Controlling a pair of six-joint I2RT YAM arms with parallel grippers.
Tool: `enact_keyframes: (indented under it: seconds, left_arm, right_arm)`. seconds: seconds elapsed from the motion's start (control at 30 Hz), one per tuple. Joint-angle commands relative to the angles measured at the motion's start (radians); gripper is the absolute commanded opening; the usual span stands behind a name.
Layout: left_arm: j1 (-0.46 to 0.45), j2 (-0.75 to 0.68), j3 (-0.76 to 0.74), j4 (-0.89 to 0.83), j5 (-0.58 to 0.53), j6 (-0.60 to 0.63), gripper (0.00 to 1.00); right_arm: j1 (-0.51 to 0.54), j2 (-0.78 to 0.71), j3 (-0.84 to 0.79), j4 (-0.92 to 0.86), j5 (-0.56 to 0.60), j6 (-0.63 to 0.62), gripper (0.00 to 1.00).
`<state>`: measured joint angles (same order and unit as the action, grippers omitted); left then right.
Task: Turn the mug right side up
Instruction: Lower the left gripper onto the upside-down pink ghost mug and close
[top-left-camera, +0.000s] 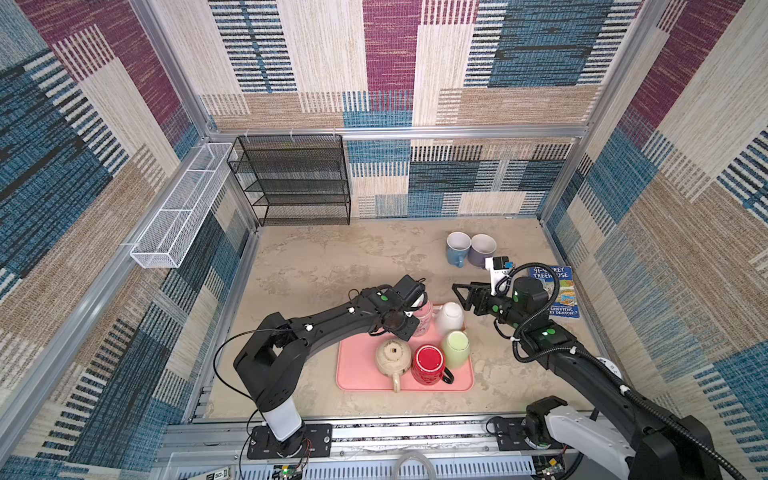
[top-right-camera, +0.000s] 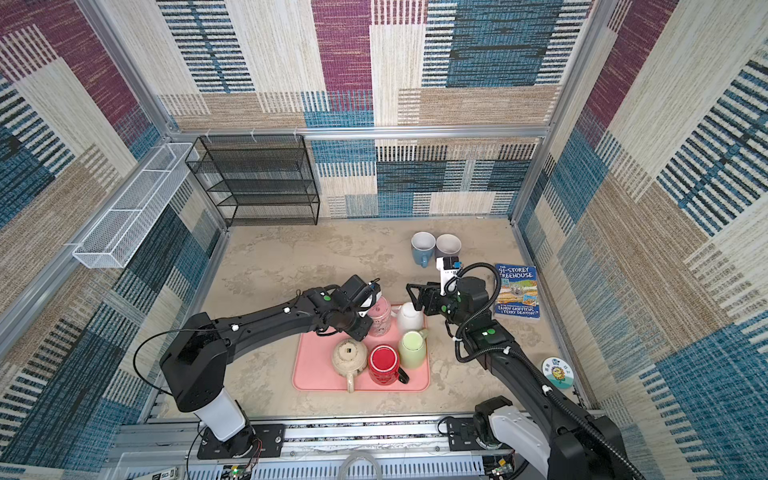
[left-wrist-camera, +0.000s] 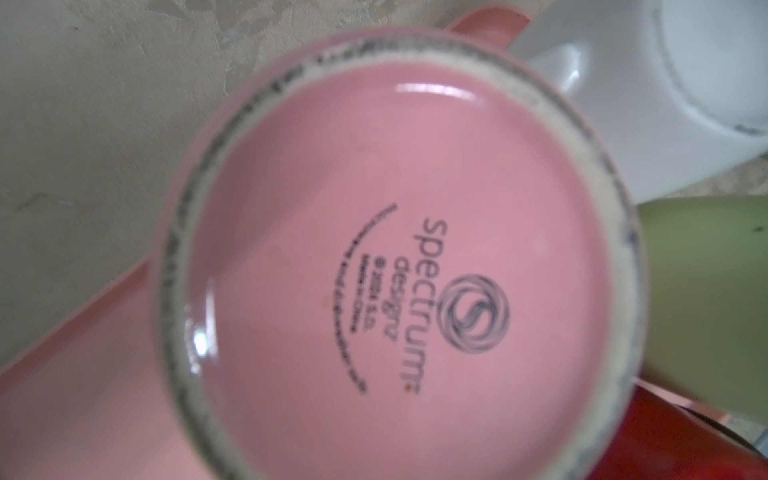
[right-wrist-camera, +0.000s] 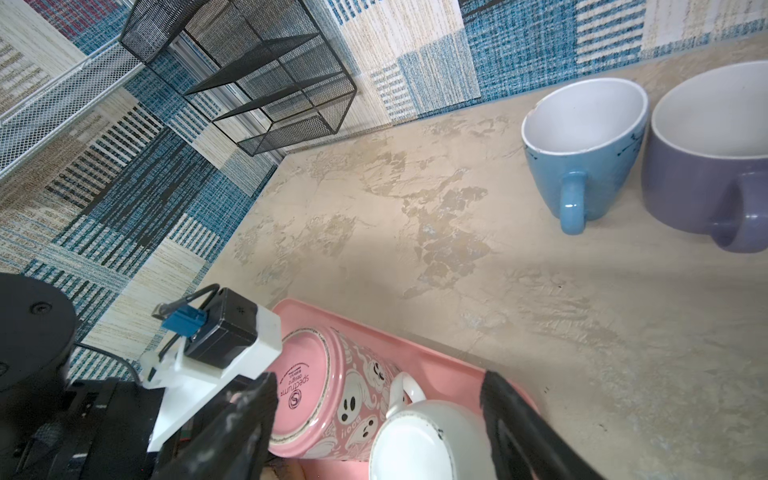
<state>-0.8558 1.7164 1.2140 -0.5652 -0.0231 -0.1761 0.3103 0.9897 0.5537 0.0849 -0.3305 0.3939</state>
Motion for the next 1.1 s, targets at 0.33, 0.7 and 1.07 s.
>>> enact_keyframes:
  seconds: [0.33, 0.7, 1.07]
  left_arm:
    - [0.0, 0.025, 0.017, 0.014, -0.04, 0.016, 0.22]
    - [0.0, 0.008, 0.018, 0.013, -0.071, 0.015, 0.05]
    - [0.003, -0.087, -0.001, 0.014, -0.08, 0.01, 0.0]
  right_arm:
    - [0.001, 0.001, -0.002, 0.032, -0.006, -0.01, 0.79]
    - [0.001, -0.005, 0.0, 0.027, -0.003, -0.01, 0.79]
    - [0.001, -0.009, -0.004, 0.061, -0.059, -0.006, 0.79]
